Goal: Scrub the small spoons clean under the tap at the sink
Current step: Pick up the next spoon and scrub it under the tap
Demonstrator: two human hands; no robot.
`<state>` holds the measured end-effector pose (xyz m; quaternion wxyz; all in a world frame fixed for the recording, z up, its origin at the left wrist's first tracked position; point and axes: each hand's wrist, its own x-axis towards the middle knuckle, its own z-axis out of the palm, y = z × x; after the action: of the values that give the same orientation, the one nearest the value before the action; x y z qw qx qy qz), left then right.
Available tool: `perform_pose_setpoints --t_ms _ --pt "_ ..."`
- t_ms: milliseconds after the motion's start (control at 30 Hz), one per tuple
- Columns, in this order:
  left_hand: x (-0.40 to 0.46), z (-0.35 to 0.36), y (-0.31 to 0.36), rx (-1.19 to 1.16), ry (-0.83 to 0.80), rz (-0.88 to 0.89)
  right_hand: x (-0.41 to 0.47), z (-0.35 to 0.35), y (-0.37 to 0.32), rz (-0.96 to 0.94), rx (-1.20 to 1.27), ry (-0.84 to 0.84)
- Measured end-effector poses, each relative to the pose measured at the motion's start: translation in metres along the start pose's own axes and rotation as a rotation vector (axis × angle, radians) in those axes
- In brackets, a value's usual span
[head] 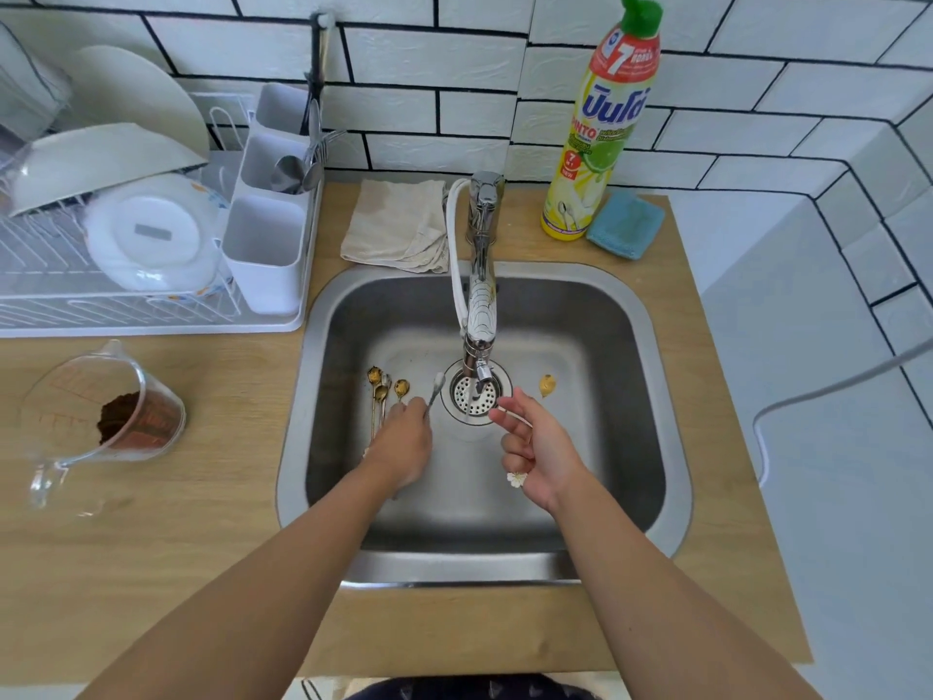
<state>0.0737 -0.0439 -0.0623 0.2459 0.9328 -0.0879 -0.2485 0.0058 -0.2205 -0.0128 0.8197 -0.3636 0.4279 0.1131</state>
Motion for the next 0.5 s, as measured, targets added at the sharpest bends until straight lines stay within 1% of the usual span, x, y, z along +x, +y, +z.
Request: perform_pose_setpoints --t_ms 67,167,233,300,400,500 --pt "-0.008 -0.002 0.005 -0.106 -0.032 0.059 0.0 0.005 0.003 -0.047 -0.035 0.039" --pt "-0.017 -0.005 0.01 -0.137 -0.101 0.133 0.005 0.011 0.01 -0.132 -0.106 0.09" --pt "-0.02 -0.007 0.013 -0.227 -0.155 0.082 0.01 0.014 0.015 -0.176 -0.173 0.117" --pt "-0.023 -0.009 0.015 -0.394 -0.206 -0.023 0.014 0.016 0.02 -0.205 -0.243 0.128" --pt "-0.029 -0.011 0.018 -0.595 -0.245 -0.128 0.017 0.019 0.027 -0.228 -0.322 0.107" --pt "-0.035 -0.014 0.024 -0.749 -0.267 -0.183 0.018 0.029 0.034 -0.253 -0.336 0.069"
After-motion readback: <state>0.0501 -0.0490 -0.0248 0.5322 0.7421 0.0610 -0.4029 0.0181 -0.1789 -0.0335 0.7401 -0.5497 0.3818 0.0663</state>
